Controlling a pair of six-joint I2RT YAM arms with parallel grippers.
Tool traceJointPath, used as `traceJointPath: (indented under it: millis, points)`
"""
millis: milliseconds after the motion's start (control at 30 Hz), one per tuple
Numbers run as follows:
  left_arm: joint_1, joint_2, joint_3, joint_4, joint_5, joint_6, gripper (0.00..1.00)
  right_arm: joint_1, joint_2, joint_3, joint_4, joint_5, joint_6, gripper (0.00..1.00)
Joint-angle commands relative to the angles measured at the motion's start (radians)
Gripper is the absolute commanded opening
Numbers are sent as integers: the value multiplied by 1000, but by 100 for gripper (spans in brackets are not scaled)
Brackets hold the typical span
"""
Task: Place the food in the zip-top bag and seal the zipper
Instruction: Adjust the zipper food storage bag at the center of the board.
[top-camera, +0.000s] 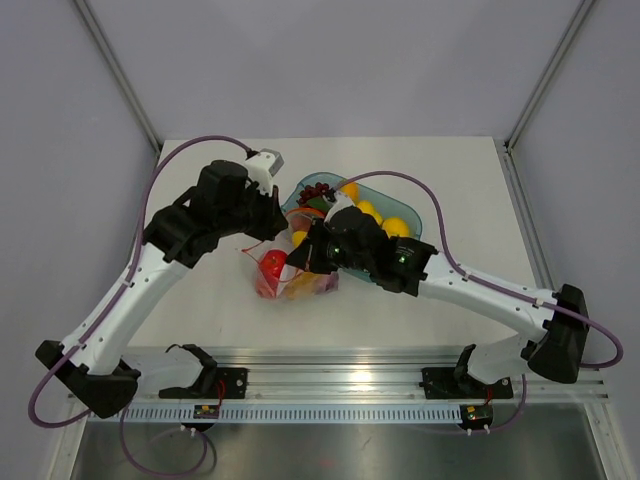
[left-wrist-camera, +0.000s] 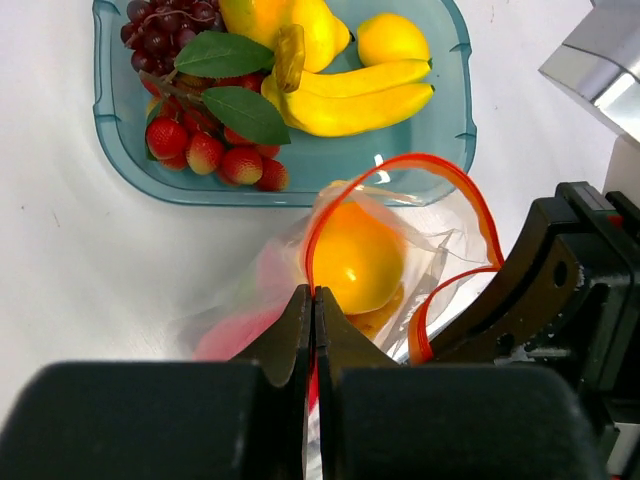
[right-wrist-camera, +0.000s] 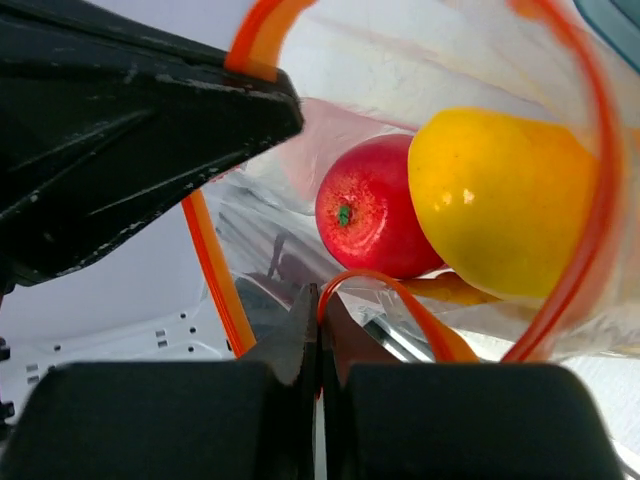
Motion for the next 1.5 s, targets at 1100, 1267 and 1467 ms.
traceJointPath:
  millis: [1100, 1267, 1467]
  points:
    - [203, -406, -543, 552, 122, 135, 90, -94, -127, -176, 31, 319, 163, 0]
    - [229, -606, -704, 678, 107, 139, 90, -94, -135, -190, 33, 303, 144, 0]
    - [284, -493, -702, 641, 296, 101, 95, -93, -135, -207, 62, 274, 135, 0]
